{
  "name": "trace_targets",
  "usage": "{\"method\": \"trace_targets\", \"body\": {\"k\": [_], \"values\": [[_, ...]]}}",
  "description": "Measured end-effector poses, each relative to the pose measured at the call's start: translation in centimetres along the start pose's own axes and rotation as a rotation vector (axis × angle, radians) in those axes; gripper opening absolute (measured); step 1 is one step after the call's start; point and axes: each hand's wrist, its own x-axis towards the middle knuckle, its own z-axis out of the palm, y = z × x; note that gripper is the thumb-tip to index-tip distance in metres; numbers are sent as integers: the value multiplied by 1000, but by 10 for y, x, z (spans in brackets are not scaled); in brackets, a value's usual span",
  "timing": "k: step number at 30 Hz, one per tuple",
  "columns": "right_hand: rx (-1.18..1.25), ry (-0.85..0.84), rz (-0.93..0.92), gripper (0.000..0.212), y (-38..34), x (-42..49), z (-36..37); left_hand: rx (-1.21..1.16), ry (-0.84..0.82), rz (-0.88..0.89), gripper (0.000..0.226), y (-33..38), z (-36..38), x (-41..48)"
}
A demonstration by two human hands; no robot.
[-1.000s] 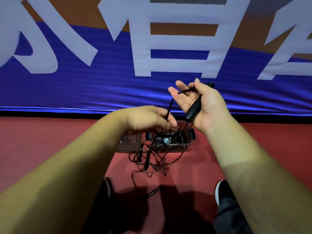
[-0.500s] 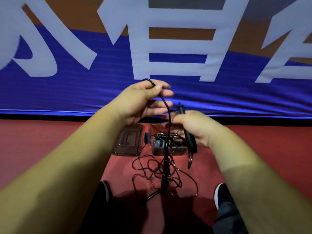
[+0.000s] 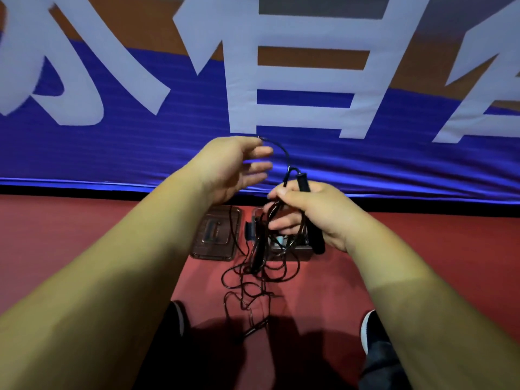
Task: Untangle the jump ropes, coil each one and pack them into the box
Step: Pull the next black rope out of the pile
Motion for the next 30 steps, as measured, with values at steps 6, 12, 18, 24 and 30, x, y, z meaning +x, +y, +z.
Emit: {"method": "trace_targets", "body": {"k": [6, 12, 18, 24, 30], "values": [[268, 149, -48, 20, -13, 5, 1, 361, -299, -87, 45, -20, -3, -12], [238, 250, -104, 22, -12, 6, 0, 718, -319, 8, 23, -40, -4, -11], [35, 400, -172, 21, -7, 9, -7, 792, -289, 42, 17, -44, -1, -9], [-103, 431, -189, 22, -3, 13, -16, 718, -225, -79, 31, -41, 1, -9], [-146, 420, -189, 23, 2, 12, -13, 813, -90, -200, 26, -43, 1, -2]]}}
